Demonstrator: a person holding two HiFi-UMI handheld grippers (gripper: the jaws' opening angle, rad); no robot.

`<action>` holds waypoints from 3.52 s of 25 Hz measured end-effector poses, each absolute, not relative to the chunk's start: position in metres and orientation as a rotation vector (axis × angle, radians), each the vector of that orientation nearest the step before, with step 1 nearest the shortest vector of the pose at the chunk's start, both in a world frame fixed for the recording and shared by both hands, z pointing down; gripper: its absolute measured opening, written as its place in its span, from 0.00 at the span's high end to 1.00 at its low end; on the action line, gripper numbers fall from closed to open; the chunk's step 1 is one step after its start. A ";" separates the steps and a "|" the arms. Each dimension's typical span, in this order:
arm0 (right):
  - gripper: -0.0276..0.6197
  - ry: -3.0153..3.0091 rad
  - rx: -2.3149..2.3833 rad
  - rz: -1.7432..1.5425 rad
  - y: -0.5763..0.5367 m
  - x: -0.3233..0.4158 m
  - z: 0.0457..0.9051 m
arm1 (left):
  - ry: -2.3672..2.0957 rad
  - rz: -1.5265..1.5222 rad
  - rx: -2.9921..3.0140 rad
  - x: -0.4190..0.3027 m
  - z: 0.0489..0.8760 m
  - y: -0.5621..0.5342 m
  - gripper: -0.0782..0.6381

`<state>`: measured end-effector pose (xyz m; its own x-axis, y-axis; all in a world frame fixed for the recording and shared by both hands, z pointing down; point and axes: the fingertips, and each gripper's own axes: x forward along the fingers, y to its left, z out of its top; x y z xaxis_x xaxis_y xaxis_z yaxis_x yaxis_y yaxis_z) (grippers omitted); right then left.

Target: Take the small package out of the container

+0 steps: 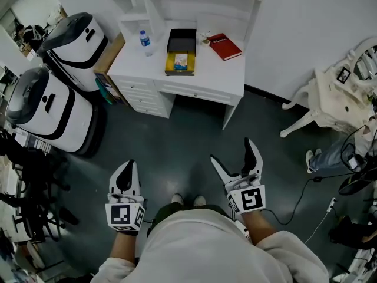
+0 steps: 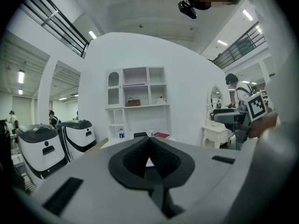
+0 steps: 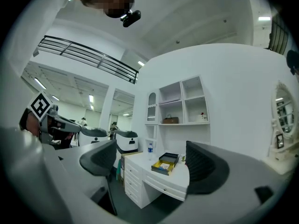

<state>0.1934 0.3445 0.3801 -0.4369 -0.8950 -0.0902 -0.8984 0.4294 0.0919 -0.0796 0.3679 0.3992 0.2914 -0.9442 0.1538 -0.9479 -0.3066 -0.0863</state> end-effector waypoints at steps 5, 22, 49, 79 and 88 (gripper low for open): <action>0.28 2.665 -1.627 0.184 0.339 0.187 0.389 | -1.851 0.289 2.477 -0.087 0.412 0.373 0.88; 0.28 2.686 -1.706 0.192 0.183 0.145 0.396 | -1.782 0.230 2.473 -0.136 0.432 0.202 0.88; 0.28 2.625 -1.977 0.050 -0.091 0.057 0.439 | -1.694 0.300 2.461 -0.251 0.439 -0.023 0.88; 0.28 2.837 -2.057 -0.497 -0.318 0.050 0.630 | -1.891 0.428 2.230 -0.266 0.454 -0.148 0.88; 0.28 2.857 -2.143 -0.740 -0.348 0.051 0.698 | -1.913 0.469 2.139 -0.276 0.471 -0.158 0.88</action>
